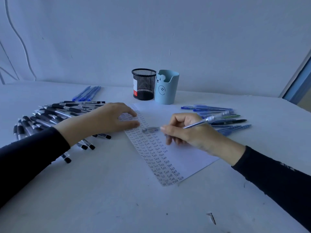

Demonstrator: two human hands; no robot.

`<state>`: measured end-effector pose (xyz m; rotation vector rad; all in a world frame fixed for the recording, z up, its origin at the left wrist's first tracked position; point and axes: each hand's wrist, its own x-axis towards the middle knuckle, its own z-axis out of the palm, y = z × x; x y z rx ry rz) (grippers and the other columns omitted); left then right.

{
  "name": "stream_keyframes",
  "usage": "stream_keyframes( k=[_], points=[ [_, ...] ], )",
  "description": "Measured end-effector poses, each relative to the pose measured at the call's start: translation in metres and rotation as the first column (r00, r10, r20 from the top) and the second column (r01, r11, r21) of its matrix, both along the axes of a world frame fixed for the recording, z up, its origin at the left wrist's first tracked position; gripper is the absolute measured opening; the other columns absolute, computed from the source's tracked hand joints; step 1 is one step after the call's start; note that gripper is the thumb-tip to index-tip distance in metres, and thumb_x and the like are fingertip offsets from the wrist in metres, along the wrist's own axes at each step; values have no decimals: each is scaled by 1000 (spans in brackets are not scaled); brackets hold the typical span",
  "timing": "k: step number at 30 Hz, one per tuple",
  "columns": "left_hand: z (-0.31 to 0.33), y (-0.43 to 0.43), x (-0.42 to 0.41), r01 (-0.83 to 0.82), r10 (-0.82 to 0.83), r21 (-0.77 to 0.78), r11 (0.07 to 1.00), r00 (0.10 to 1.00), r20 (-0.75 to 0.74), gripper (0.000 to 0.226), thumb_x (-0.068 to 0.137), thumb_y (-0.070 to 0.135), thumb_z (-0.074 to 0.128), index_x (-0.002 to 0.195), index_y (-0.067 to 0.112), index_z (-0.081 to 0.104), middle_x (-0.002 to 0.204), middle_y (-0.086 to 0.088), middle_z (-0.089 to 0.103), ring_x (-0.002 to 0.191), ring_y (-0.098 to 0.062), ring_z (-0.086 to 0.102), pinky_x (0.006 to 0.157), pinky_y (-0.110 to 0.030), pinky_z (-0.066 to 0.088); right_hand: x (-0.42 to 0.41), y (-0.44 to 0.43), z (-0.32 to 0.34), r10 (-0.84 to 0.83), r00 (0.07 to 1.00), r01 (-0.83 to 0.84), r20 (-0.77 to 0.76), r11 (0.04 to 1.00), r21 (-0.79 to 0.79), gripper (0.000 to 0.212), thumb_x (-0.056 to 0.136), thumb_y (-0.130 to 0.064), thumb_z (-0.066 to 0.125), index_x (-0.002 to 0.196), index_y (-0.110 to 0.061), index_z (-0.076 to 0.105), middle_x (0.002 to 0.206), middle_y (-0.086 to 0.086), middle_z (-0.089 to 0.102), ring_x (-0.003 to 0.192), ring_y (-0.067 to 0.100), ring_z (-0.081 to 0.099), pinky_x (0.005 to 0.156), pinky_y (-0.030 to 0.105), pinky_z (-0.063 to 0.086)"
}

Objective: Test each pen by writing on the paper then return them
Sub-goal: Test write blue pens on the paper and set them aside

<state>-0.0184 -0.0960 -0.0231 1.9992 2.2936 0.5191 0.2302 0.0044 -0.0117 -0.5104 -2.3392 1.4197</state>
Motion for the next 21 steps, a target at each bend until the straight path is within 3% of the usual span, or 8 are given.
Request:
stream_keyframes(
  k=[2,5,13,17,21],
  points=[
    [-2,1,-2,-1,1,2,1000,1000,-3,63,74,73,48,123,35,61,127,12,58,108,-2,49,88,-19,33,0,-6,-2,-37,999,36,13,999,34,38,87,-27,71,58,-12,54,49,-3,61,56,21,55,52,24,41],
    [-3,1,-5,1,-1,-7,1000,1000,0,71,69,85,41,121,39,61,124,14,58,108,-6,53,87,-22,36,-3,-13,-9,-95,995,94,7,992,80,50,91,-16,67,48,-15,41,37,-11,48,60,23,56,61,35,45],
    [-2,1,-3,5,-5,-5,1000,1000,2,65,73,75,46,122,36,60,124,12,58,108,-7,54,90,-24,39,-6,-16,-15,-109,994,108,1,989,99,53,90,-13,66,42,-20,44,37,-8,46,56,23,55,58,28,46],
    [-2,1,-2,1,-1,-4,1000,1000,4,67,71,75,45,123,36,60,126,12,57,108,-8,53,88,-23,38,-5,-17,-13,-101,995,99,15,992,82,51,90,-11,66,45,-18,43,41,-3,50,38,8,43,44,13,36],
    [-2,1,-2,-2,2,-12,1000,1000,1,67,71,76,44,124,36,59,127,12,57,108,-6,53,88,-23,37,-4,-19,-11,-105,993,101,50,992,72,50,89,-14,67,44,-18,45,48,6,54,36,8,42,41,14,34]
  ],
)
